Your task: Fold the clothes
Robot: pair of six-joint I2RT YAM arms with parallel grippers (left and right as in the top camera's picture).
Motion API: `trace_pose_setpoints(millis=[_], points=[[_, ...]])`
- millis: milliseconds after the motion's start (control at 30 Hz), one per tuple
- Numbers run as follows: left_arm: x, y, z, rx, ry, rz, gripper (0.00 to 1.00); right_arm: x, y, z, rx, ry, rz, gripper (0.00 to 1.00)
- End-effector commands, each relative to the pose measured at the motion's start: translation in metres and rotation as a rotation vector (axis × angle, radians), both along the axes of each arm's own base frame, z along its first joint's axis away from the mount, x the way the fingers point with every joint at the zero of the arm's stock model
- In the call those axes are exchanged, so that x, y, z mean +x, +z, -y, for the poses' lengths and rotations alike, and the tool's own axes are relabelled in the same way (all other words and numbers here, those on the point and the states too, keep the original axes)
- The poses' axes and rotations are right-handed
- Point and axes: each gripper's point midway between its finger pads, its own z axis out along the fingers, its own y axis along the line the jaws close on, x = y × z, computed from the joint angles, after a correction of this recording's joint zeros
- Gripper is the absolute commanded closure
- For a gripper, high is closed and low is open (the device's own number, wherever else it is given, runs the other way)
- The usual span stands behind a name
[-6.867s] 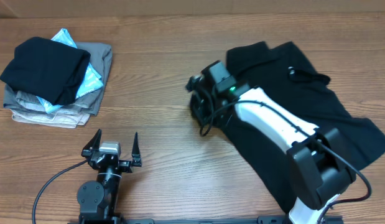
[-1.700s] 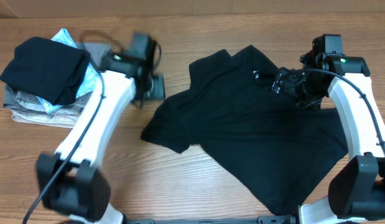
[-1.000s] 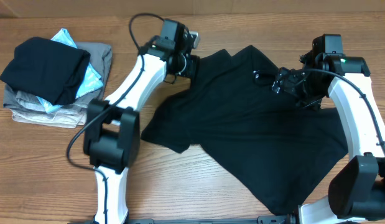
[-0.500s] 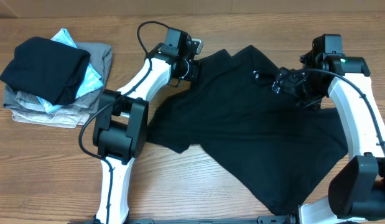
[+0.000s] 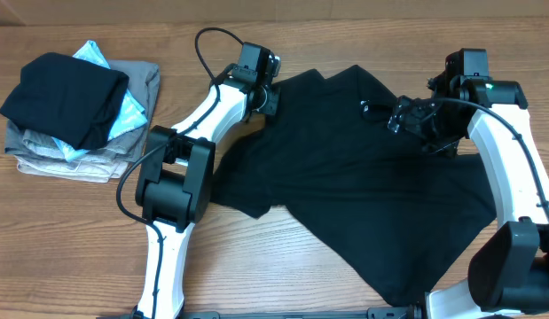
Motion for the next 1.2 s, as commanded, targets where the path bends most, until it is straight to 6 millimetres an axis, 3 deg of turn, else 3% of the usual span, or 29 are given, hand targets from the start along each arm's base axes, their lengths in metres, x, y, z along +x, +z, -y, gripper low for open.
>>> trace_pose_setpoints(millis=[0, 467, 600, 733, 833, 967, 1100, 1167], points=[[-0.001, -0.045, -0.050, 0.179, 0.127, -0.052, 0.96, 0.005, 0.011, 0.000, -0.001, -0.003, 0.037, 0.00], [0.004, -0.052, -0.151, 0.100, 0.453, -0.155, 0.96, 0.005, 0.011, 0.000, -0.001, -0.003, 0.037, 0.00], [0.009, -0.048, -0.162, 0.000, 0.462, -0.172, 0.93, 0.005, 0.011, 0.000, -0.001, -0.003, 0.037, 0.00], [0.023, -0.031, -0.155, -0.040, 0.405, -0.135, 0.87, 0.005, 0.011, 0.000, -0.001, -0.003, 0.037, 0.00], [0.047, 0.021, -0.140, -0.067, 0.370, -0.044, 0.78, 0.005, 0.011, 0.000, -0.001, -0.003, 0.037, 0.00], [0.066, 0.115, -0.118, -0.108, 0.329, 0.105, 0.64, 0.005, 0.011, 0.000, -0.001, -0.003, 0.037, 0.00], [0.059, 0.211, -0.103, -0.160, 0.314, 0.225, 0.56, 0.005, 0.011, 0.000, -0.001, -0.003, 0.037, 0.00], [0.047, 0.252, -0.101, -0.193, 0.325, 0.269, 0.41, 0.005, 0.011, 0.000, -0.001, -0.004, 0.037, 0.00]])
